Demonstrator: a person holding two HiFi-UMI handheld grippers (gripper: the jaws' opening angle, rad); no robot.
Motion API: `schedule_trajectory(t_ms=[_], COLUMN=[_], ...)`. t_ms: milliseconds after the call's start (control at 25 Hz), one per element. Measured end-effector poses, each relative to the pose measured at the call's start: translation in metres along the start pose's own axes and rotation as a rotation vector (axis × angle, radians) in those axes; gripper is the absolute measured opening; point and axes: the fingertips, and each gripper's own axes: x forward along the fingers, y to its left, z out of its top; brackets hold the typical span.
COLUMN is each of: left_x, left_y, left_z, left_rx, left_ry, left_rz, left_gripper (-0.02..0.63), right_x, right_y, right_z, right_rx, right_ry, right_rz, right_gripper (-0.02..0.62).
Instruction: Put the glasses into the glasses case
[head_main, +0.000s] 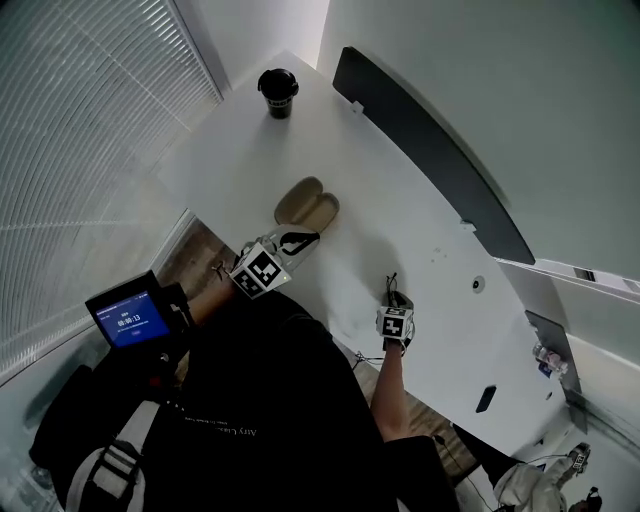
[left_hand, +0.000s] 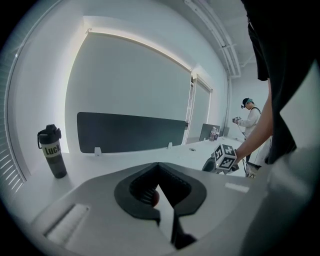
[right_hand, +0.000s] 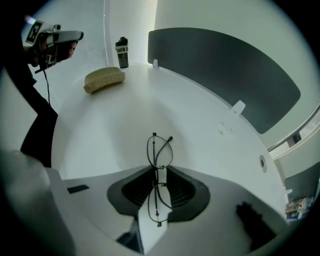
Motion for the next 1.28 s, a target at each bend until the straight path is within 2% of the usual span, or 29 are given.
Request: schedule_trajectory(t_ms=[200, 400, 560, 720, 840, 960, 1120, 1280], left_x=[0.001, -0.002, -0.014, -0.026, -0.034, -0.042, -0.049, -0.058], left_y=[0.002, 0.048, 0.077, 0.102, 0.12, 0.136, 0.152, 0.165], left_z=[0.005, -0.013, -0.02, -0.029, -0.033, -0.035, -0.044, -0.052], left_rx=[0.002, -0.042, -0.06, -0.072, -0.08, -0.083, -0.078, -0.097], left_ry=[-0.004, -0.005, -0.016, -0.028, -0.026, -0.018, -0.019, -0.031], left_rz=[-0.008, -0.013, 0.013, 0.035, 0.042, 0.048, 0.043, 0.012], left_gripper=[0.005, 0.005, 0.005, 0.005, 0.006, 0.006, 0.005, 0.006], right_x=[-0.022, -0.019, -0.019, -0.013, -0.005, 0.007, 0.028, 0.049], right_y=[-0.001, 0.021, 0.058, 0.101, 0.131, 0.153, 0.175, 0.184], right_z=[0.026, 0.124, 0.203, 0.262, 0.292, 0.306, 0.304, 0.294], right_rx=[0.098, 0.125, 0.162, 0.215, 0.254, 0.301, 0.337, 0.448], right_ry=[-0.071, -0.172, -0.267, -0.302, -0.296, -0.254, -0.164, -0.059], right_rz=[-0.027, -0.006, 0.066, 0.132, 0.166, 0.178, 0.187, 0.15], right_gripper=[0.089, 0.089, 0.089, 0.089, 0.089, 0.089, 0.089, 0.089])
